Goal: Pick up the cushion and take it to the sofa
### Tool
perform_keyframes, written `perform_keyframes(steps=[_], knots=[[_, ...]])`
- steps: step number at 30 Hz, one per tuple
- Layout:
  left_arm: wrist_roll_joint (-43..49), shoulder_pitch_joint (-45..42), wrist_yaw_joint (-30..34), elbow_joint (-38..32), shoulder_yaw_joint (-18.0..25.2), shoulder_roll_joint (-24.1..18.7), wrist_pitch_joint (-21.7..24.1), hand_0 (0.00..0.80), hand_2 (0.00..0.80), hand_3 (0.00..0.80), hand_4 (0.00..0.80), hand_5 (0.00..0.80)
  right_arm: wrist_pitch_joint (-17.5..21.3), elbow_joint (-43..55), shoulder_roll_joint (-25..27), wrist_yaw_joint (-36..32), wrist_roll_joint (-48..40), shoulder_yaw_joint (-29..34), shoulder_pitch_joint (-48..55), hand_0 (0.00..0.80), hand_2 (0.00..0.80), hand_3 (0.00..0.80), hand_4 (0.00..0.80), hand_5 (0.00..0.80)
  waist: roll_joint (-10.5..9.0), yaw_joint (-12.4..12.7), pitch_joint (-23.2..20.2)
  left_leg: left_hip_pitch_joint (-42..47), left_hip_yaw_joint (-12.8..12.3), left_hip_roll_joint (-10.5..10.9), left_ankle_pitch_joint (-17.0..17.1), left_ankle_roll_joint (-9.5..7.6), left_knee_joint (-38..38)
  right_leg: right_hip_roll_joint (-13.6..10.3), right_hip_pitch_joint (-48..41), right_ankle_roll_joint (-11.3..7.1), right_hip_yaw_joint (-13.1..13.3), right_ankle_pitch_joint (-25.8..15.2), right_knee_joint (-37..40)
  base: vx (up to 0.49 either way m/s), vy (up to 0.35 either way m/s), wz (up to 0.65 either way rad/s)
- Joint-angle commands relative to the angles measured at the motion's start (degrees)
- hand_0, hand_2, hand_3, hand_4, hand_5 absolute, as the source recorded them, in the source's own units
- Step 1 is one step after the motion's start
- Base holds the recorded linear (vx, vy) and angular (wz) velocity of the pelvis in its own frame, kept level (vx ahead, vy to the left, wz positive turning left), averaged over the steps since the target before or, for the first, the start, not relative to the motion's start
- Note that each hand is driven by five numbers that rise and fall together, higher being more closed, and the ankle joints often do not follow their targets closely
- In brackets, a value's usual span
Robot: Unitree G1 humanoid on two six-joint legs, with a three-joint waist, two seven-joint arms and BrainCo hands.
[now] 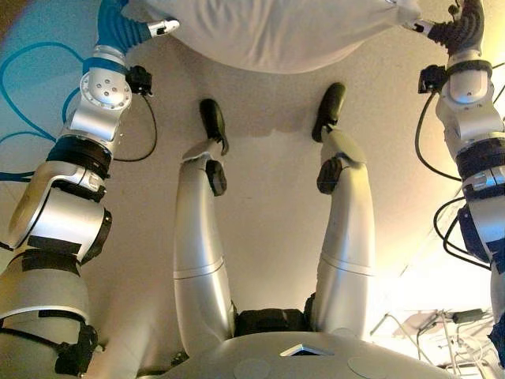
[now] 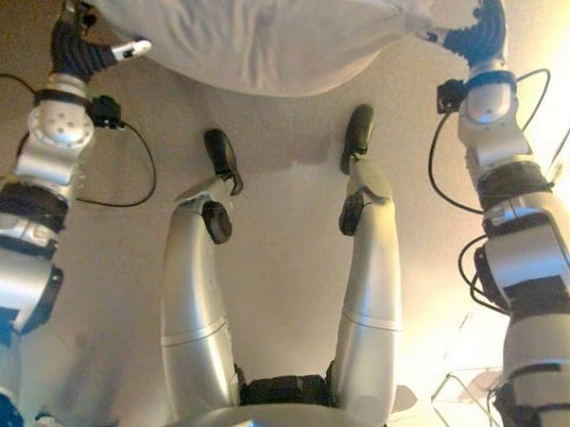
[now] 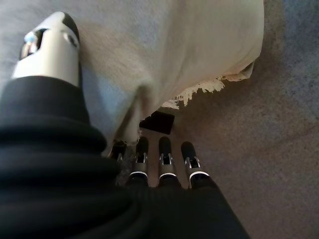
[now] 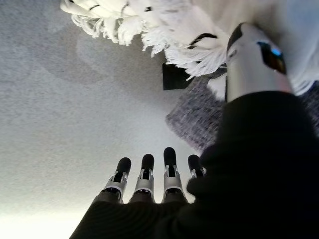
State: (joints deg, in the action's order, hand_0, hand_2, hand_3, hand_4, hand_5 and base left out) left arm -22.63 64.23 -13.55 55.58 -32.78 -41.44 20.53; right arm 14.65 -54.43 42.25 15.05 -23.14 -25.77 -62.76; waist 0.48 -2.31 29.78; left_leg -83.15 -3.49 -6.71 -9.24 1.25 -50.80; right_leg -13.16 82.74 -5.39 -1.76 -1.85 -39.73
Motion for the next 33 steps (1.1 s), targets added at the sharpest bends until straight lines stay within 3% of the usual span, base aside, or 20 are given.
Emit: perform_keyframes(steps=[1,8,10,15,21,27,28,30,31,32,33], knots=[[-4.4,4.6,-1.4,2.7,1.9,-1.5,1.4,0.0,0.0,0.0,0.0,0.0,0.7,0.7,3.2,1.6,0.5,-2.7,-1.6,0.0,0.0,0.0,0.0,0.0,2.03,-0.2,0.0,0.0,0.2,0.4,-1.1,2.23,4.7,1.0,-1.4,-1.56,1.1,7.0,-4.6,0.031,0.008,-0.03],[-6.7,8.6,0.3,4.4,0.7,-1.7,1.2,0.0,0.0,0.0,0.0,0.0,3.0,-0.1,3.4,-1.6,-0.9,-4.1,-4.5,0.0,0.0,0.0,0.0,0.0,2.19,-0.5,0.0,-0.7,0.4,1.2,-1.1,2.57,5.3,1.1,-1.2,-2.35,1.4,6.5,-3.2,0.023,0.01,-0.02],[-8.0,9.3,1.9,4.7,0.5,-1.3,1.3,0.0,0.0,0.0,0.0,0.0,3.7,-0.1,3.1,-5.0,-2.2,-4.9,-5.7,0.0,0.0,0.0,0.0,0.0,2.29,-0.6,0.0,-0.6,0.4,1.4,-1.0,2.75,6.0,1.3,-1.2,-2.65,1.5,6.3,-2.3,0.0,0.0,0.0],[-10.6,10.4,7.1,3.5,-0.3,-0.3,0.8,0.0,0.0,0.0,0.0,0.0,2.6,0.7,2.5,-23.0,-9.9,-7.4,-8.7,0.0,0.0,0.0,0.0,0.0,2.5,-0.3,0.0,-0.5,0.3,1.8,0.0,3.31,8.5,1.2,-1.5,-3.02,1.3,5.8,0.0,0.0,0.0,0.0],[-13.4,10.8,11.3,3.8,-1.7,0.6,0.2,0.0,0.0,0.0,0.0,0.0,3.3,1.7,1.9,-31.6,-18.2,-8.9,-9.6,0.0,0.0,0.0,0.0,0.0,2.55,-0.4,0.0,-0.7,0.3,2.0,0.6,3.71,9.1,1.5,-1.7,-3.34,1.4,5.5,0.8,0.0,-0.002,0.03],[-15.5,12.4,15.9,3.4,-2.6,2.4,-0.9,0.0,0.0,0.0,0.0,0.0,-0.8,1.5,0.0,-41.6,-25.3,-9.6,-12.6,0.0,0.0,0.0,0.0,0.0,3.23,-0.4,0.0,-1.2,0.1,2.3,1.5,3.91,10.8,1.8,-1.2,-3.52,1.6,5.3,2.2,0.001,0.007,0.02],[-16.2,12.6,16.4,3.0,-3.1,2.6,-1.4,0.085,0.085,0.085,0.085,0.085,-1.2,1.5,-0.3,-42.5,-26.0,-9.8,-13.2,0.0,0.0,0.0,0.0,0.0,3.42,-0.3,0.0,-1.4,0.1,2.4,1.6,3.95,11.1,1.8,-1.0,-3.55,1.6,5.3,2.3,0.003,0.016,0.06],[-17.3,13.1,18.0,2.3,-3.8,3.2,-1.6,0.417,0.417,0.417,0.417,0.417,-3.5,2.0,-0.9,-45.5,-29.3,-10.2,-14.2,0.0,0.0,0.0,0.0,0.0,3.8,-0.3,0.0,-1.5,-0.1,2.5,1.8,3.92,11.5,1.8,-0.6,-3.51,1.7,5.3,2.5,0.007,0.008,0.08],[-17.8,13.3,18.5,2.1,-4.1,3.3,-1.7,0.486,0.486,0.486,0.486,0.486,-4.2,2.1,-1.0,-46.5,-30.1,-10.2,-14.6,0.0,0.0,0.0,0.0,0.0,3.91,-0.3,0.0,-1.6,-0.2,2.6,1.9,3.93,11.6,1.8,-0.6,-3.5,1.7,5.3,2.6,0.011,0.01,0.08],[-18.3,13.6,18.8,1.5,-4.5,3.7,-1.9,0.615,0.615,0.615,0.615,0.615,-5.5,2.3,-1.4,-48.8,-32.3,-10.3,-15.0,0.0,0.0,0.0,0.0,0.0,4.08,-0.2,0.0,-1.6,-0.3,2.7,2.0,3.96,11.8,1.8,-0.6,-3.51,1.7,5.3,2.8,-0.079,0.02,0.06],[-18.7,14.2,19.0,1.2,-4.5,3.7,-1.6,0.8,0.8,0.8,0.8,0.8,-6.3,2.6,-1.4,-49.9,-33.3,-10.3,-15.9,0.0,0.0,0.0,0.0,0.0,4.22,-0.3,0.0,-3.0,-0.8,2.8,4.0,3.35,12.7,1.7,0.8,-3.08,1.5,3.5,3.8,-0.079,0.018,0.08]])
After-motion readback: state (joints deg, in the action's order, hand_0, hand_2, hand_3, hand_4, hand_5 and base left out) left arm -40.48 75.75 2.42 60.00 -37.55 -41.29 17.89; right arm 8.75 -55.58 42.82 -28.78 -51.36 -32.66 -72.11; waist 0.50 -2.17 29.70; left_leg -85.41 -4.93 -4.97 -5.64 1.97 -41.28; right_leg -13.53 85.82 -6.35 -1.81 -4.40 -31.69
